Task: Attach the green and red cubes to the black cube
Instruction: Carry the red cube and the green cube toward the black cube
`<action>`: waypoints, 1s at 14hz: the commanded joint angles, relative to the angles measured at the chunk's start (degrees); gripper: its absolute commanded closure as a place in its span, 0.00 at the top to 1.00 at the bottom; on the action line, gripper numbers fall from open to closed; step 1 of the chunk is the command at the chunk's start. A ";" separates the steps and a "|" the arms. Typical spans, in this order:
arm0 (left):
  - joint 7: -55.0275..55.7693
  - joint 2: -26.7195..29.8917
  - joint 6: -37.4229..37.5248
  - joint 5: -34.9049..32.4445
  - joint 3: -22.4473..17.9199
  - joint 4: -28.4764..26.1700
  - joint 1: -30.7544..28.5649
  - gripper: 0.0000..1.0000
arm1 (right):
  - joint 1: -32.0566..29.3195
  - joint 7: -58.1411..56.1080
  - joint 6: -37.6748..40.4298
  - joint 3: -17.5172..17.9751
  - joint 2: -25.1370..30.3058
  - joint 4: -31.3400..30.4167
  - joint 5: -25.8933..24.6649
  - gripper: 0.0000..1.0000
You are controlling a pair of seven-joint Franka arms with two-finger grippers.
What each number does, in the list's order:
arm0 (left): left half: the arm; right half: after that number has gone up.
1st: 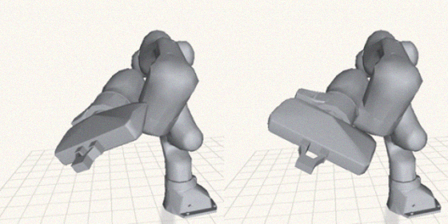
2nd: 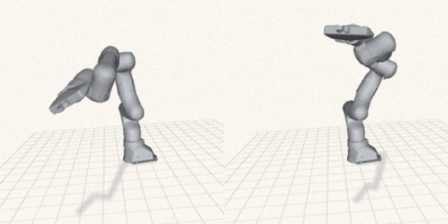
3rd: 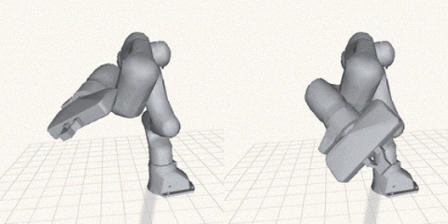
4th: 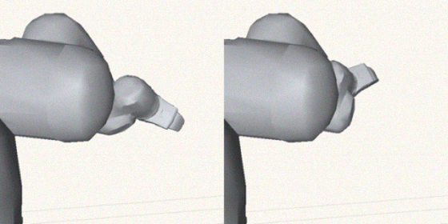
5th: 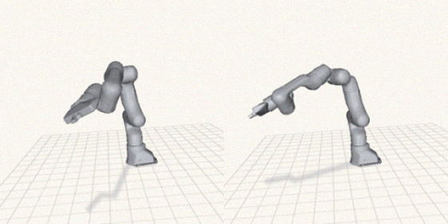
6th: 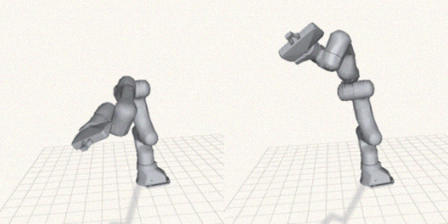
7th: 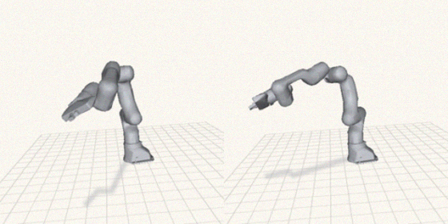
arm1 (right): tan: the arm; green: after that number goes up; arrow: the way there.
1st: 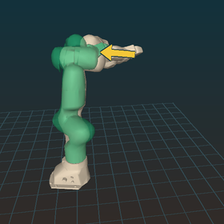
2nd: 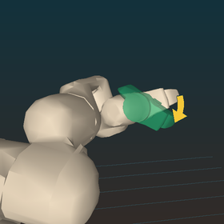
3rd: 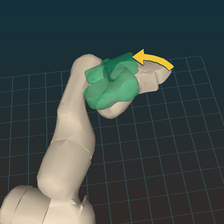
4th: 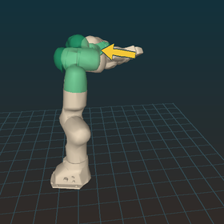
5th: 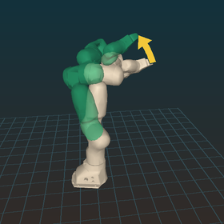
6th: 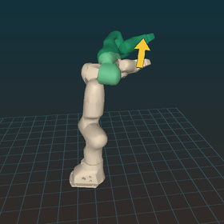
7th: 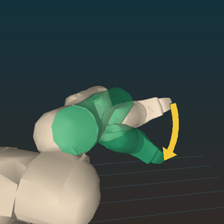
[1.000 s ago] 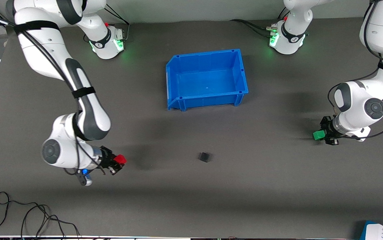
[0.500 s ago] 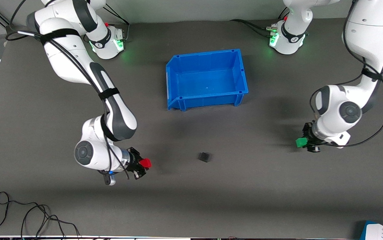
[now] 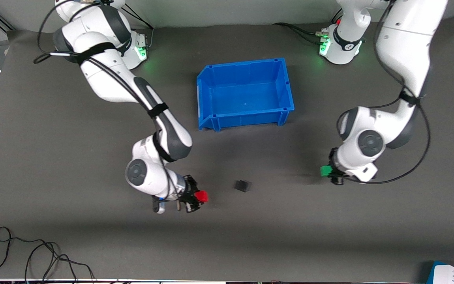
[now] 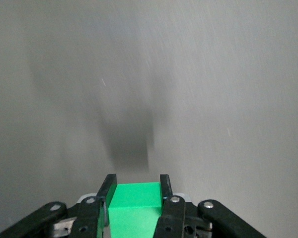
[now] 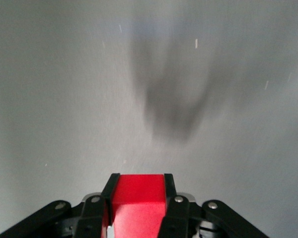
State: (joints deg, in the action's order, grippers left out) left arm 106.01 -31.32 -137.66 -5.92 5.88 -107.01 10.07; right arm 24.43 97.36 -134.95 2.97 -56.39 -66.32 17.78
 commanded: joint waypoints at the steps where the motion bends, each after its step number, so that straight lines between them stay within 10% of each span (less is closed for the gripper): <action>1: 1.56 -3.13 0.82 -0.93 -0.87 4.78 3.63 0.00 | 1.40 5.64 0.30 -0.16 -2.67 4.27 0.86 0.11; 8: 5.95 -12.79 0.82 -0.32 -0.70 21.21 9.70 0.00 | 3.25 10.55 0.30 -0.16 -2.93 1.11 1.03 0.11; 14: 5.17 -15.97 -0.41 -0.67 -0.70 24.04 13.04 0.00 | 4.74 16.10 -5.77 -0.07 -7.33 4.97 1.03 0.12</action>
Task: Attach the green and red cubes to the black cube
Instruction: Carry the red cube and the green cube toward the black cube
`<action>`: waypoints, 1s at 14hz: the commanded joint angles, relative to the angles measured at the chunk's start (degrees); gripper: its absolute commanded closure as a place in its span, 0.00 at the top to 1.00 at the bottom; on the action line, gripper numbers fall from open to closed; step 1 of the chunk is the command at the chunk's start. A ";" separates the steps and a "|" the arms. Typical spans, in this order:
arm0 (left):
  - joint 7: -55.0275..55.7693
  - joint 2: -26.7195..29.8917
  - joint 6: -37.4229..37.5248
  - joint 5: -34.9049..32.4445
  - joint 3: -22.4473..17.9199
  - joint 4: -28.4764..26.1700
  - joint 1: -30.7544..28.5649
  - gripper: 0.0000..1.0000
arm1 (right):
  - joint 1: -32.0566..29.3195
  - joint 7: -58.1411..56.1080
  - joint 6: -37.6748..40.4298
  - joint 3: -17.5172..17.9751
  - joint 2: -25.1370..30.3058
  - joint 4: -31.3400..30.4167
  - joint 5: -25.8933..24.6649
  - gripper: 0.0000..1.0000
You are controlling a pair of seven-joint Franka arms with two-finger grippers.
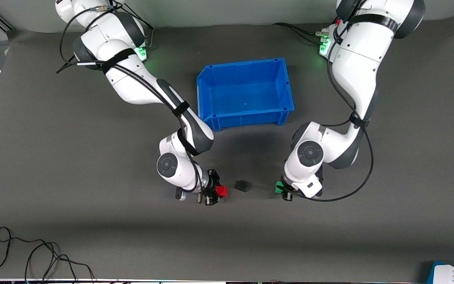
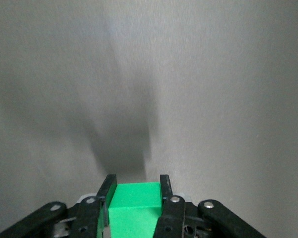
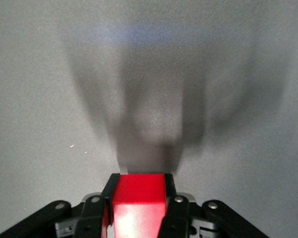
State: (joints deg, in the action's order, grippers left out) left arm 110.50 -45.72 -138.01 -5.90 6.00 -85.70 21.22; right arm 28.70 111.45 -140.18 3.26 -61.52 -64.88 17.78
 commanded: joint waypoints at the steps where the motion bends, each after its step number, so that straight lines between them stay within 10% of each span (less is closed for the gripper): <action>1: 0.68 -2.17 -2.16 -0.87 -0.81 3.00 2.50 0.00 | 0.83 2.97 -0.53 -0.27 -2.63 4.32 1.03 0.12; 14: 0.59 -7.54 -6.39 -2.62 -0.99 7.22 6.55 0.00 | 3.47 5.27 -0.70 -0.27 -5.01 6.26 0.41 0.11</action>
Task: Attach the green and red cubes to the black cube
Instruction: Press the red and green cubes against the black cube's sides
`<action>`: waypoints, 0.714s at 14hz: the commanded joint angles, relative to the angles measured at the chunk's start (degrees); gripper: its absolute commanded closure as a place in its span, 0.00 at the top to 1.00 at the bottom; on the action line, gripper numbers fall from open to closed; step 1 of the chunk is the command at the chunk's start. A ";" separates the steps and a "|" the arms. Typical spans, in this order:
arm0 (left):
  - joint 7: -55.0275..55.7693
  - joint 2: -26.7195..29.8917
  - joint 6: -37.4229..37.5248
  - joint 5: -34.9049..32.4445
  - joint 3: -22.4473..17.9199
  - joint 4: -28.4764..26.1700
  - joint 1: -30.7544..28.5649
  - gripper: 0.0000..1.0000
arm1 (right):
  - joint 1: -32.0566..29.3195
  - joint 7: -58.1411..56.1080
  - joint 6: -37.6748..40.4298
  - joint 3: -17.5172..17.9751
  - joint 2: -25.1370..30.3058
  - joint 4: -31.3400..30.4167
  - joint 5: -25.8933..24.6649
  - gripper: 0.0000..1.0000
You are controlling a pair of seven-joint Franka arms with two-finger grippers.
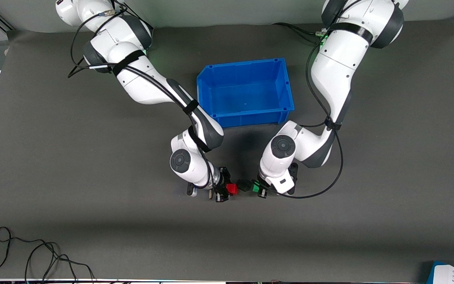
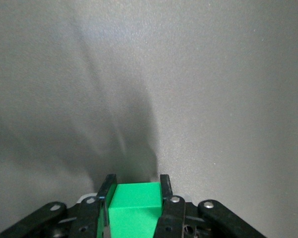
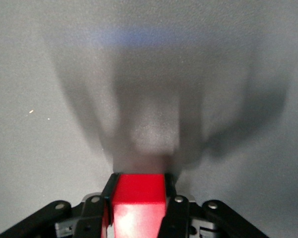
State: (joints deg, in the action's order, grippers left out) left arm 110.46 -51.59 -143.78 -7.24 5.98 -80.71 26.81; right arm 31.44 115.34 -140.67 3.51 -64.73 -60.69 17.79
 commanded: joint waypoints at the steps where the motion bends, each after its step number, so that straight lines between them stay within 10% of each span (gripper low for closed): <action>1: 0.64 -1.84 -0.98 -1.29 -0.97 2.22 0.96 0.00 | 0.73 1.12 -0.39 -0.61 -1.89 1.98 0.32 0.11; 10: 0.64 -2.28 -0.98 -1.29 -0.97 3.63 0.96 0.00 | 1.43 2.52 -2.14 -0.35 -2.50 2.68 0.58 0.11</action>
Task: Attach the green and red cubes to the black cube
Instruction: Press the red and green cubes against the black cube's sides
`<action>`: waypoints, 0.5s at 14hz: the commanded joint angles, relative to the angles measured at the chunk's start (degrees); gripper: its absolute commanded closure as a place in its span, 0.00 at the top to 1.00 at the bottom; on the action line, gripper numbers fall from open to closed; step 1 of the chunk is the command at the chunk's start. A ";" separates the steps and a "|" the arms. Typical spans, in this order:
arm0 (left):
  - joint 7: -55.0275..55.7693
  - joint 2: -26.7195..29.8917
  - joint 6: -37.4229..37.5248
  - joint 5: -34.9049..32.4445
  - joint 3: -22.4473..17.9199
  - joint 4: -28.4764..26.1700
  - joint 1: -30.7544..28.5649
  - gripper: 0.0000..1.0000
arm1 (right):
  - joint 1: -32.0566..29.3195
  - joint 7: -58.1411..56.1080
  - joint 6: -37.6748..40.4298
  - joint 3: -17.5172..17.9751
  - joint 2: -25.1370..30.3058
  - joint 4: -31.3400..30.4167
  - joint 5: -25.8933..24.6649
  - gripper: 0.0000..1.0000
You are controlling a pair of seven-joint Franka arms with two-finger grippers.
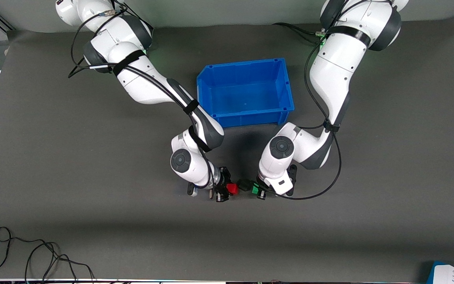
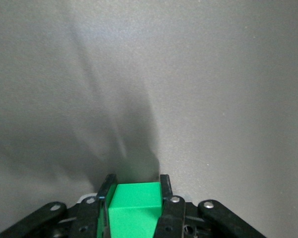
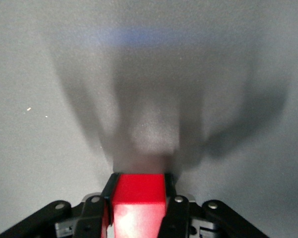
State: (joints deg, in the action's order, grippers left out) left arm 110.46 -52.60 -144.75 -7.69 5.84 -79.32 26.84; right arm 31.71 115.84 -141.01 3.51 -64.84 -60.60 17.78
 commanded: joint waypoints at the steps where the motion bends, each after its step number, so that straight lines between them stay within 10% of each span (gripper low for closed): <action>1: 0.64 -1.28 -0.10 -0.84 -0.83 2.24 1.10 0.00 | 1.16 2.63 -2.86 -0.26 -2.74 2.68 0.76 0.11; 7: 0.64 -1.46 -0.01 -1.01 -0.83 2.15 1.63 0.00 | 1.34 3.25 -4.10 0.10 -3.18 2.94 0.76 0.11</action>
State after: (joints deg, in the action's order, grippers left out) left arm 110.46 -52.87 -144.75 -7.85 5.84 -78.94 27.44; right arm 32.32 117.91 -144.21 3.63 -65.56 -60.38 17.79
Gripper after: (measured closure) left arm 0.626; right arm 0.608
